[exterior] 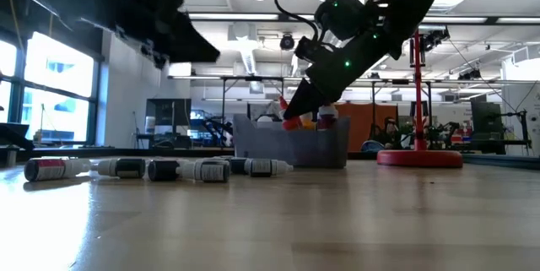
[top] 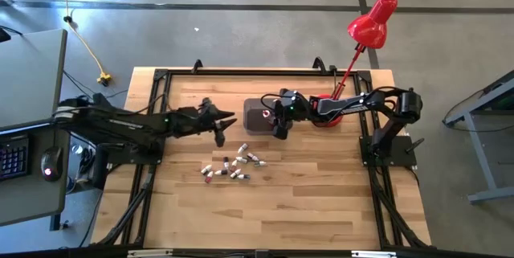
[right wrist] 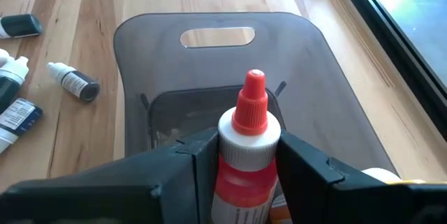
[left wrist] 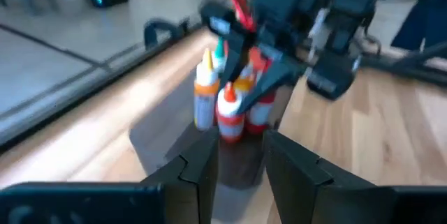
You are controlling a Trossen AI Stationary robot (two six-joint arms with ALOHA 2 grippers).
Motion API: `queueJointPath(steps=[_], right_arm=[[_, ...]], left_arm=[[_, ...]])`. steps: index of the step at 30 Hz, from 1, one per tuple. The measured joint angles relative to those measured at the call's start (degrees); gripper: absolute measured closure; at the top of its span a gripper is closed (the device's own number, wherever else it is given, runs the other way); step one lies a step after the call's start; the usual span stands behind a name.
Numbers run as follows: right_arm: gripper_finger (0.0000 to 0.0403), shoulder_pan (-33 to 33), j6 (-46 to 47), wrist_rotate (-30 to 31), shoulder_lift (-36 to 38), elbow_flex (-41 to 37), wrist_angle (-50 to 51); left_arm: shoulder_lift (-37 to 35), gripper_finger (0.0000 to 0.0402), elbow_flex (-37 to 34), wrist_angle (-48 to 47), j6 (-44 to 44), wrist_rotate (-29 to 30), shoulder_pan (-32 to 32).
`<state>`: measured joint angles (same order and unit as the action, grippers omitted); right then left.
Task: Pick & Place food coloring
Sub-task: Put the big orange food coloring bottle into the black bin
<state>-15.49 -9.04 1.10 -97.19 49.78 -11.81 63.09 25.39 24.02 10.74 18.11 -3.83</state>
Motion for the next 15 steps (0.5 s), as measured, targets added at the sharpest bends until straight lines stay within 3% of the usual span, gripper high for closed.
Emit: queueJointPath(steps=[4,9,12,15], right_arm=[[0.0279,0.0,0.0,0.0,0.0,0.0,0.0],[0.0279,0.0,0.0,0.0,0.0,0.0,0.0],[0.0279,0.0,0.0,0.0,0.0,0.0,0.0],[0.0279,0.0,0.0,0.0,0.0,0.0,0.0]], left_arm=[[8.3,0.026,1.4,6.9,0.0,-7.0,-3.9],[17.8,0.0215,9.1,4.8,-2.3,-8.9,-7.3],[23.6,0.0209,14.3,1.7,-3.4,-8.7,-9.0],[28.8,0.0209,19.0,-0.7,-5.5,-12.4,-10.2]])
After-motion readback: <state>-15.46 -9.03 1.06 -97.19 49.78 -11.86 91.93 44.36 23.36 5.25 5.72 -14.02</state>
